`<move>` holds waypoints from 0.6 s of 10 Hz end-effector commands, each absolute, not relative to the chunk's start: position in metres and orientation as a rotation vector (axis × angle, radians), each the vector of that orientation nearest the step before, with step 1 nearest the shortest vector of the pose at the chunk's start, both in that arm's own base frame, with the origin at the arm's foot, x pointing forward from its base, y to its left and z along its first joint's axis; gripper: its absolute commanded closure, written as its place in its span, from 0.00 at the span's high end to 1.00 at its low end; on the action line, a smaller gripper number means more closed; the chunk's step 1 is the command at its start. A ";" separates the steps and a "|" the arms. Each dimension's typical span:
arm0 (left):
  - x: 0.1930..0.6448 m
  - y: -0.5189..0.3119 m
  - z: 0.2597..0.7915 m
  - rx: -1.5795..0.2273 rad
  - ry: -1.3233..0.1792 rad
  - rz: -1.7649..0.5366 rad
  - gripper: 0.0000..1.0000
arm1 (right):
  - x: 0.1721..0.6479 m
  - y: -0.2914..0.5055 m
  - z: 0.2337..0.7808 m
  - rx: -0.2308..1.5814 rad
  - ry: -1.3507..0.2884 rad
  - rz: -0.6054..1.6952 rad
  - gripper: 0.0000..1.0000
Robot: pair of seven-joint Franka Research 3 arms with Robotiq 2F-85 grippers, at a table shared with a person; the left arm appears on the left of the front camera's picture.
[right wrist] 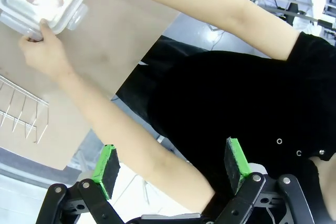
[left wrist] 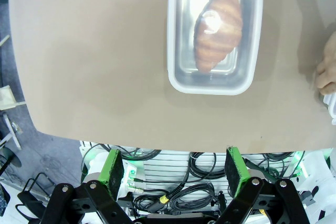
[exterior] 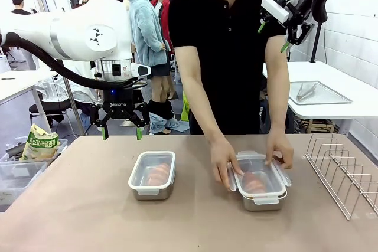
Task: Place the bread in airtight containers.
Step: Release when the human grabs the Airtight Container lid.
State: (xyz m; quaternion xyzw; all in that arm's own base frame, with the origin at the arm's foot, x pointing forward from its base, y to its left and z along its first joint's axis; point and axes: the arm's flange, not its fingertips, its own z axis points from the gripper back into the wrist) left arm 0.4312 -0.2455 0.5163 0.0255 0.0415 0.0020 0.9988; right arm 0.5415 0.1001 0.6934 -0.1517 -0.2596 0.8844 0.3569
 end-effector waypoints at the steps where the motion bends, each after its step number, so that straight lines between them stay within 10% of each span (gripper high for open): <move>1: 0.430 -0.244 0.518 0.052 0.087 0.006 1.00 | 0.542 0.100 0.693 -0.393 -0.700 2.273 1.00; 6: 0.430 -0.244 0.518 0.052 0.087 0.006 1.00 | 0.542 0.100 0.693 -0.393 -0.700 2.273 1.00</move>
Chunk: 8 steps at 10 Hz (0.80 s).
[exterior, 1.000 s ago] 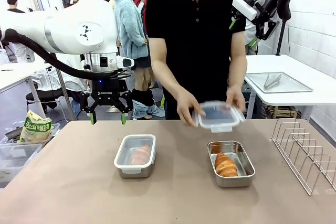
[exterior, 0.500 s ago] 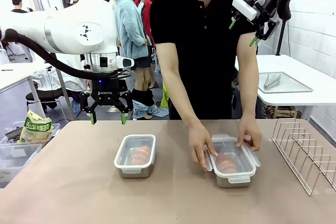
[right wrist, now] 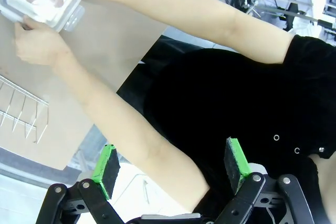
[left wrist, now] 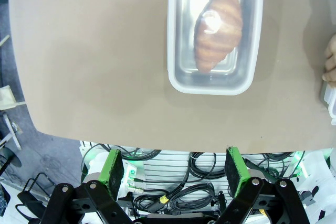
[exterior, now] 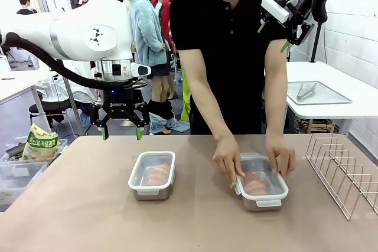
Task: Place the bread in airtight containers.
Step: Release when the human grabs the Airtight Container lid.
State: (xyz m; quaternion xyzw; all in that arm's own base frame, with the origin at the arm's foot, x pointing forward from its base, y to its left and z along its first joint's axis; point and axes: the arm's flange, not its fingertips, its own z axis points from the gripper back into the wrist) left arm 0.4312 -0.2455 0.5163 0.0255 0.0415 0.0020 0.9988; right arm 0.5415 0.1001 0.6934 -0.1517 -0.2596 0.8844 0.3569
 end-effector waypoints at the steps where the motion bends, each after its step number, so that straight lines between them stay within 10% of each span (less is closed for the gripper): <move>1: 0.430 -0.244 0.518 0.052 0.087 0.006 1.00 | 0.542 0.100 0.693 -0.393 -0.700 2.273 1.00; 8: 0.430 -0.244 0.518 0.052 0.087 0.006 1.00 | 0.542 0.100 0.693 -0.393 -0.700 2.273 1.00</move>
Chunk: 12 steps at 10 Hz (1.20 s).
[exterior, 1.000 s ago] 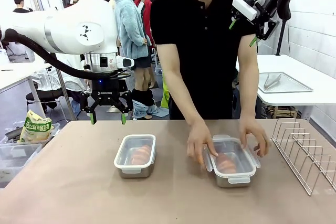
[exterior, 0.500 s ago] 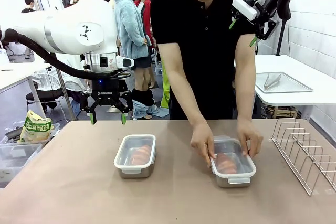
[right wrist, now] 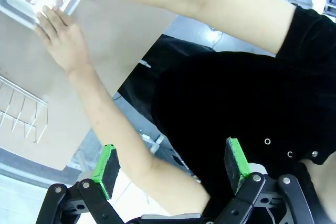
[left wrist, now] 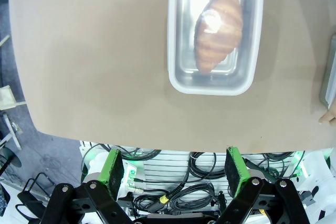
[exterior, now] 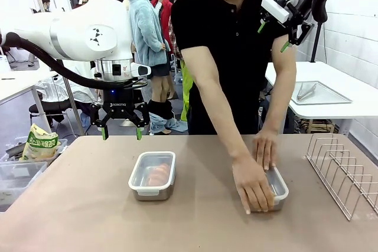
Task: Place the bread in airtight containers.
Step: Release when the human grabs the Airtight Container lid.
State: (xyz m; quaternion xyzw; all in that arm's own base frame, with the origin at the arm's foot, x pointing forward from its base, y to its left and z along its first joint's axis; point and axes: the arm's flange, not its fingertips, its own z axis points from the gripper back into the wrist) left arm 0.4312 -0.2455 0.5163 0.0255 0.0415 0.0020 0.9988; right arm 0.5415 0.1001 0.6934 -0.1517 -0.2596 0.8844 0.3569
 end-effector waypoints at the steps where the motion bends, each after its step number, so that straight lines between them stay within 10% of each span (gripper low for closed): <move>1: 0.430 -0.244 0.518 0.052 0.087 0.006 1.00 | 0.542 0.100 0.693 -0.393 -0.700 2.273 1.00; 12: 0.430 -0.244 0.518 0.052 0.087 0.006 1.00 | 0.542 0.100 0.693 -0.393 -0.700 2.273 1.00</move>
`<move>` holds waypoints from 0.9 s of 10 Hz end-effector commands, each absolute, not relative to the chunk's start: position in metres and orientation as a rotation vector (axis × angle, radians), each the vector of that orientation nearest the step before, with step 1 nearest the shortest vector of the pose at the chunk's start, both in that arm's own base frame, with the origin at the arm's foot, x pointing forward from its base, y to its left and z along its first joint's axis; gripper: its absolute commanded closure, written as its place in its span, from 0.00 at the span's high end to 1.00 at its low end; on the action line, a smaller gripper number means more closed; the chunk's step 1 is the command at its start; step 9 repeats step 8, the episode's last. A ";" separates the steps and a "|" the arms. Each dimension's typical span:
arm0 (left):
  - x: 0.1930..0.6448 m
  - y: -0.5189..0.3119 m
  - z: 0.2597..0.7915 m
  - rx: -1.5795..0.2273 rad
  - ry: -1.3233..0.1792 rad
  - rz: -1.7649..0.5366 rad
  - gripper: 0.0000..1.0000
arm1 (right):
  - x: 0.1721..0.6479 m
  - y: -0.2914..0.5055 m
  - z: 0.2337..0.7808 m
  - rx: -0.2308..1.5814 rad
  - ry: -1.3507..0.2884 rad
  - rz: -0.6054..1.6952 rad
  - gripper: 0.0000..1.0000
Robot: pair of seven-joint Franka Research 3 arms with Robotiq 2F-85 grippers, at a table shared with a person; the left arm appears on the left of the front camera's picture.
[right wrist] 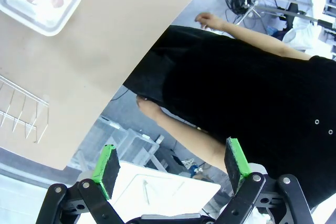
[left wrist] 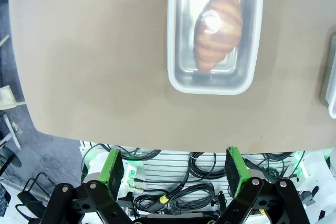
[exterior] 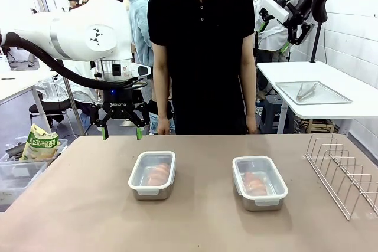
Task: Place the bread in airtight containers.
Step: Release when the human grabs the Airtight Container lid.
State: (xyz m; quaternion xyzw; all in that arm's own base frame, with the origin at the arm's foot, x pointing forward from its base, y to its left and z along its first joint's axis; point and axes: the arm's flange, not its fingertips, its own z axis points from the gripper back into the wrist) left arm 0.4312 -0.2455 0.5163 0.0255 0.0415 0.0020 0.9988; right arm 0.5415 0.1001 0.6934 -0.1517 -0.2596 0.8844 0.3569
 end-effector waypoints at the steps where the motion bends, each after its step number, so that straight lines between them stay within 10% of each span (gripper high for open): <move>1: 0.430 -0.244 0.518 0.052 0.087 0.006 1.00 | 0.542 0.100 0.693 -0.393 -0.700 2.273 1.00; 9: 0.430 -0.244 0.518 0.052 0.087 0.006 1.00 | 0.542 0.100 0.693 -0.393 -0.700 2.273 1.00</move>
